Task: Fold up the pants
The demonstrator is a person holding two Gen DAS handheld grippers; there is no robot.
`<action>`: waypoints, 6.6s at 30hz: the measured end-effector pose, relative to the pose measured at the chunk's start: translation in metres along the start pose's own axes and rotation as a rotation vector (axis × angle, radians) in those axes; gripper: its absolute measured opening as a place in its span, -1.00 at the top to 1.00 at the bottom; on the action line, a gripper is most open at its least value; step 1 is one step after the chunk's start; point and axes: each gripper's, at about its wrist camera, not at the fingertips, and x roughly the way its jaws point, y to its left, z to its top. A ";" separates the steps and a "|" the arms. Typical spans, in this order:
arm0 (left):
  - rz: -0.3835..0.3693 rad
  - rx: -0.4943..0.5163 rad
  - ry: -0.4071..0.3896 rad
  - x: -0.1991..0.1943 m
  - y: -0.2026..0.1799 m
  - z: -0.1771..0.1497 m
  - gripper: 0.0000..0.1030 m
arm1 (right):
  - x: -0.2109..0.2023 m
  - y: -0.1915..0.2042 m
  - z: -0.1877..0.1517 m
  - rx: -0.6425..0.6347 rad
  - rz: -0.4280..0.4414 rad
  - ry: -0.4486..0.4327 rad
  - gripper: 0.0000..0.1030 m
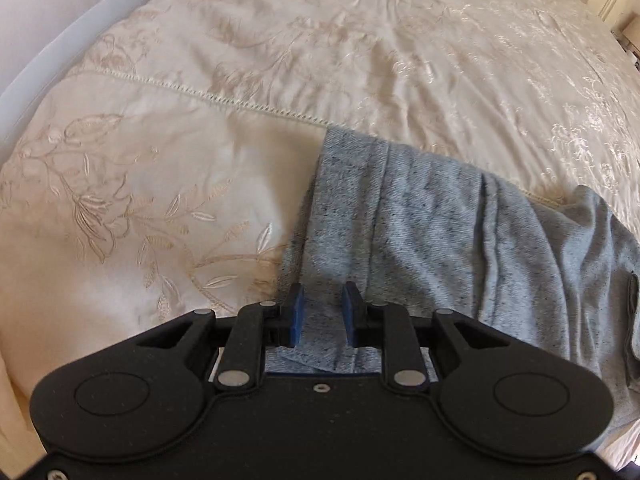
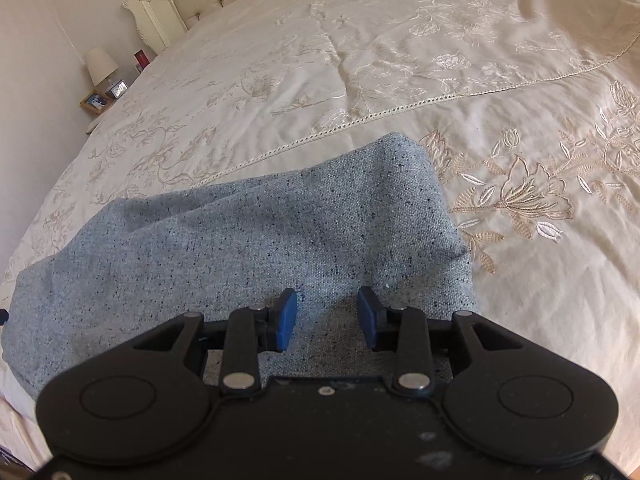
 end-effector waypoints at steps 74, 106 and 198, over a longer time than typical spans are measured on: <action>-0.419 0.624 -0.058 -0.051 -0.309 -0.069 0.71 | -0.023 -0.087 -0.003 0.355 0.333 0.035 0.24; -0.222 0.467 -0.208 -0.038 -0.211 -0.082 0.55 | -0.029 -0.045 0.014 0.160 0.214 0.062 0.17; -0.399 0.377 -0.084 0.002 -0.259 -0.067 0.65 | -0.011 -0.053 0.010 -0.158 0.198 -0.066 0.39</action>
